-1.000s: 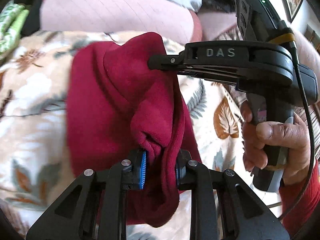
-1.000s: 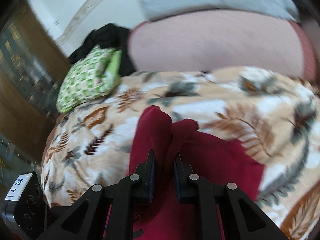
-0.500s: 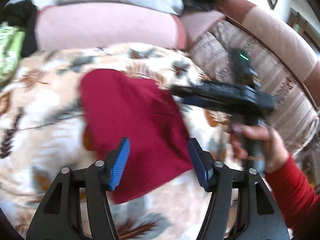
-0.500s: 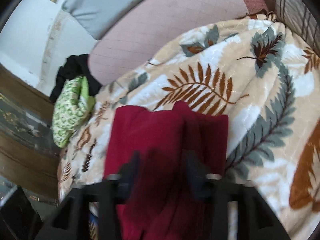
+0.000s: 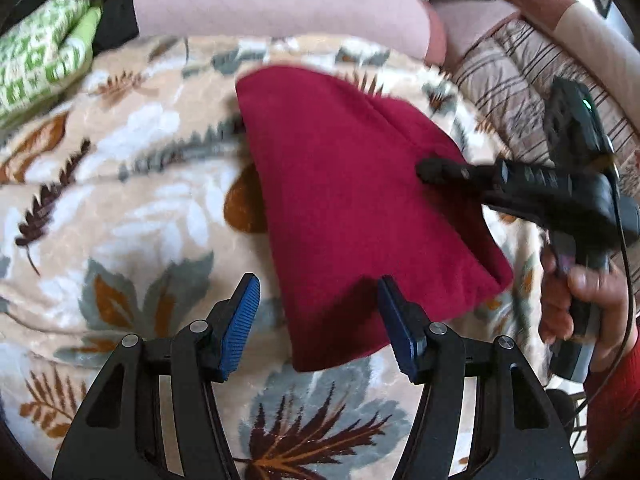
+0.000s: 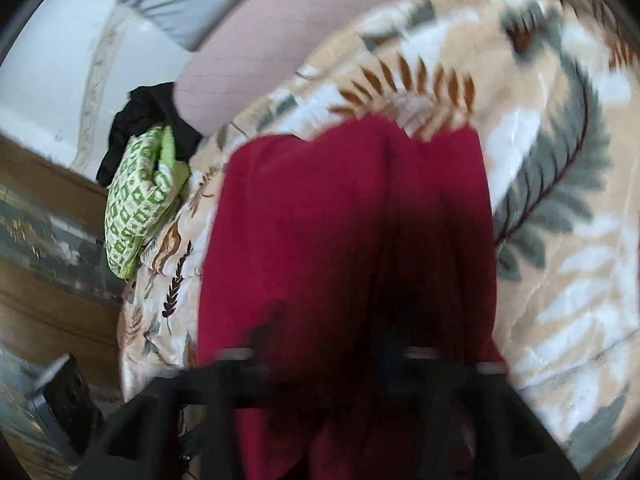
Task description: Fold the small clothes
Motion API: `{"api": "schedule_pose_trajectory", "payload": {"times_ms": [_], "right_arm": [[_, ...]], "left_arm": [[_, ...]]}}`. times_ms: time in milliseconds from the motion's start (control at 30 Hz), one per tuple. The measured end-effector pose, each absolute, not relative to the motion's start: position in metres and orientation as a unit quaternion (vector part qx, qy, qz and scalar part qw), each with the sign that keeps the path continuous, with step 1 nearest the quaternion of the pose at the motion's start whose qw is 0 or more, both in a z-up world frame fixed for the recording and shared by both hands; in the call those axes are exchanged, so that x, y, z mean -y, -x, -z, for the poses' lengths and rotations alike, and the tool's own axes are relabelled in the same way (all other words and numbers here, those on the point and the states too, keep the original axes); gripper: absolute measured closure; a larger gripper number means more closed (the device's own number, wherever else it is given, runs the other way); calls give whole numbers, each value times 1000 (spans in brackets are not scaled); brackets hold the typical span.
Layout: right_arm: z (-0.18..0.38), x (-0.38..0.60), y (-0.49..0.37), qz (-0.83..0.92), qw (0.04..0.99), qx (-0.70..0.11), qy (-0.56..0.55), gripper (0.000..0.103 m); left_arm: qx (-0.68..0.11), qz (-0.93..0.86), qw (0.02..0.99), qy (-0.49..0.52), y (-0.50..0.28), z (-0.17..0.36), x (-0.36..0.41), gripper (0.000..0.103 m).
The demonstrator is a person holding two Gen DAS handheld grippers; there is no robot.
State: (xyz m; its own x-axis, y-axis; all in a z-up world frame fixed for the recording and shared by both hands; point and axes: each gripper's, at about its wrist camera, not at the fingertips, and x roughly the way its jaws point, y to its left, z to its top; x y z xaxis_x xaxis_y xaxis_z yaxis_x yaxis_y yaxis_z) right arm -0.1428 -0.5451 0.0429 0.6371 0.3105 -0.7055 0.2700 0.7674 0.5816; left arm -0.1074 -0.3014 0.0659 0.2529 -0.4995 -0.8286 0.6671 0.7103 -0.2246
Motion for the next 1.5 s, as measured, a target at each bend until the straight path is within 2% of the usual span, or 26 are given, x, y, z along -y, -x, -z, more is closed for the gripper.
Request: {"api": "schedule_pose_trajectory", "payload": {"times_ms": [133, 300, 367, 433, 467, 667, 833, 1133, 1367, 1500], "right_arm": [[-62, 544, 166, 21, 857, -427, -287, 80], [-29, 554, 162, 63, 843, -456, -279, 80], [-36, 558, 168, 60, 844, -449, -287, 76], [-52, 560, 177, 74, 853, -436, -279, 67], [-61, 559, 182, 83, 861, -427, -265, 66], [-97, 541, 181, 41, 893, -393, -215, 66], [-70, 538, 143, 47, 889, -419, -178, 66], [-30, 562, 105, 68, 873, -445, -186, 67], [-67, 545, 145, 44, 877, -444, -181, 67], [-70, 528, 175, 43, 880, -442, -168, 66]], "left_arm": [[-471, 368, 797, -85, 107, -75, 313, 42], [-496, 345, 790, -98, 105, -55, 333, 42], [-497, 338, 793, -97, 105, -53, 333, 42], [-490, 333, 800, -97, 105, -57, 332, 42], [-486, 331, 803, -98, 105, -58, 332, 42], [-486, 321, 808, -87, 96, -60, 341, 42], [-491, 317, 806, -88, 87, -49, 351, 42], [-504, 320, 799, -72, 77, -38, 359, 40], [-506, 315, 800, -67, 79, -40, 355, 40], [-503, 313, 803, -71, 81, -40, 355, 40]]}}
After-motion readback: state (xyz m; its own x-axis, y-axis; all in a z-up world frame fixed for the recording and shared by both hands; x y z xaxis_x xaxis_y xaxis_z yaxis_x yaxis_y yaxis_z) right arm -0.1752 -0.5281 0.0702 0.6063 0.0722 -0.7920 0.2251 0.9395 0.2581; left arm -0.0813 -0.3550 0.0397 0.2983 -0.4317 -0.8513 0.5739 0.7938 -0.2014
